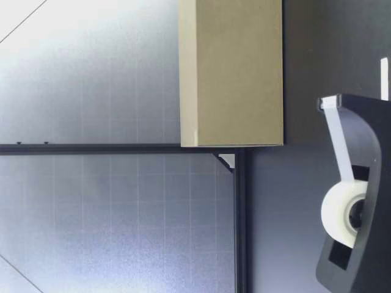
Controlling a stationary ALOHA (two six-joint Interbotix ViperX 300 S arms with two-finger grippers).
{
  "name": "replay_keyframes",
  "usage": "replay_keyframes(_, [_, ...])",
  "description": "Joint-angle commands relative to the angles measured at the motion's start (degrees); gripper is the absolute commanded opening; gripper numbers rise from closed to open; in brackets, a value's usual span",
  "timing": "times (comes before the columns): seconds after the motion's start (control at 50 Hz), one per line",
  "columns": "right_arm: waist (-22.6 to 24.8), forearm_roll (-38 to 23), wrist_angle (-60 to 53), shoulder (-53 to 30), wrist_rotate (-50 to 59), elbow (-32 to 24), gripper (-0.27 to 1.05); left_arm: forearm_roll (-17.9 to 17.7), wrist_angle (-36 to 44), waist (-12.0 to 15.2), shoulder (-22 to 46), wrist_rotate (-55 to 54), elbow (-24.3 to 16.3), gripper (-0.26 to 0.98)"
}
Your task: Cut a small piece of tape from the tape dispenser then place it on the cardboard box's edge.
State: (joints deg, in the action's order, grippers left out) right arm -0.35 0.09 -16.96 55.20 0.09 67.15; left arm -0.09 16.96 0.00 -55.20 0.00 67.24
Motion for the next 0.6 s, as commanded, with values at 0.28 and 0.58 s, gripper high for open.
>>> replay_keyframes(0.28, [-0.3,2.0,-6.5,-3.1,0.9,-2.3,-0.13,0.0,5.4,-0.2,0.7,0.6,-0.3,-0.13])
replay_keyframes(0.58, [-3.1,4.6,1.4,-21.6,2.3,-14.9,-0.13,-0.1,7.0,-0.3,1.4,0.4,1.3,-0.13])
